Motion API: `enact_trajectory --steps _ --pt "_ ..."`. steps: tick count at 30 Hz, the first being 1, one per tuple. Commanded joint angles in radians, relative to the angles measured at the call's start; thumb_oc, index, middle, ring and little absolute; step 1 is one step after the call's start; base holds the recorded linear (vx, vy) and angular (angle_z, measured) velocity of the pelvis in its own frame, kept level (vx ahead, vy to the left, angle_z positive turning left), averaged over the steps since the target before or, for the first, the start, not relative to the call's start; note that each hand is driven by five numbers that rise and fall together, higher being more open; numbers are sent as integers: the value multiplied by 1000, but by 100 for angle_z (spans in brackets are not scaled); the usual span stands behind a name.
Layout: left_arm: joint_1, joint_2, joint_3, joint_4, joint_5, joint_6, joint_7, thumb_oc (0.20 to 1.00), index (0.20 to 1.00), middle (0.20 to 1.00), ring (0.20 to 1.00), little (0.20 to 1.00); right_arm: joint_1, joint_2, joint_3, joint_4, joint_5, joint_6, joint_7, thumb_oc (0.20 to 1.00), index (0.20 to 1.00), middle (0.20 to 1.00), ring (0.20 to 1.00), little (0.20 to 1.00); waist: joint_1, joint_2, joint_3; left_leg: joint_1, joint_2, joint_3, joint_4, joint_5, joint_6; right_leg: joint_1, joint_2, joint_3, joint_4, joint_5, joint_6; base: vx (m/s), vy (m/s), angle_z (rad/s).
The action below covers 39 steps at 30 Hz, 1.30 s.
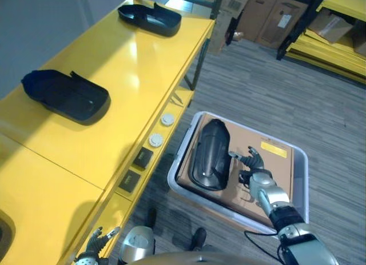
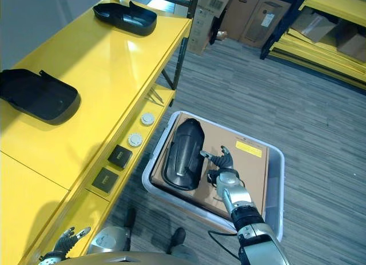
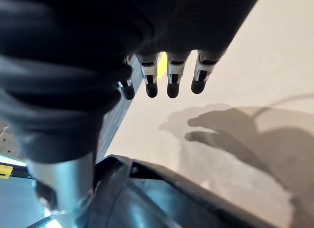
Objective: Move parts from the plastic box to the shelf.
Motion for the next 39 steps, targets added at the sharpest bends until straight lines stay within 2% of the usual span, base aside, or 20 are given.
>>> enact_trajectory --steps 1,5,12,17,24,25,28,39 --pt "-28 25 7 23 6 -29 9 1000 1000 1000 1000 1000 -15 -71 34 -39 -77 -28 4 1000 1000 1000 1000 1000 16 48 -44 -47 38 -5 81 -75 12 -73 -5 13 62 12 43 -45 -8 0" --pt "-44 41 10 13 -7 -28 10 1000 1000 1000 1000 1000 -18 -63 67 -34 -77 -15 2 1000 1000 1000 1000 1000 21 36 -22 -70 38 -7 94 -76 13 -85 -1 14 63 17 45 -39 -5 7" --pt "-58 54 6 8 -1 -30 16 1000 1000 1000 1000 1000 -47 -46 97 6 -68 -50 -9 1000 1000 1000 1000 1000 40 26 -6 -96 35 -18 106 -75 12 -92 0 8 55 24 46 -18 -4 5" --pt "-65 62 4 4 -5 -28 18 1000 1000 1000 1000 1000 -75 -41 109 9 -53 -44 -16 1000 1000 1000 1000 1000 50 22 1 -105 31 -27 108 -73 12 -94 -1 2 55 25 47 -5 2 8" --pt "-67 64 0 7 -16 -33 7 1000 1000 1000 1000 1000 -90 -42 136 27 -128 21 3 1000 1000 1000 1000 1000 56 24 0 -116 27 -32 113 -73 11 -100 -6 -1 61 20 48 4 12 2" --pt "-70 65 -3 1 -17 -29 7 1000 1000 1000 1000 1000 -98 -41 152 39 -166 50 8 1000 1000 1000 1000 1000 59 24 5 -122 26 -36 117 -72 11 -103 -7 -1 64 20 47 0 0 0" --pt "-80 68 -14 -2 -18 -28 3 1000 1000 1000 1000 1000 -114 -37 198 97 -234 82 13 1000 1000 1000 1000 1000 69 22 15 -138 22 -44 126 -72 11 -106 -9 -5 62 20 47 -15 -6 4" --pt "-134 97 -43 -26 -31 -16 -2 1000 1000 1000 1000 1000 -126 -20 332 251 -389 132 47 1000 1000 1000 1000 1000 91 1 53 -189 15 -66 149 -71 11 -128 -7 -20 61 29 50 -37 -25 8"
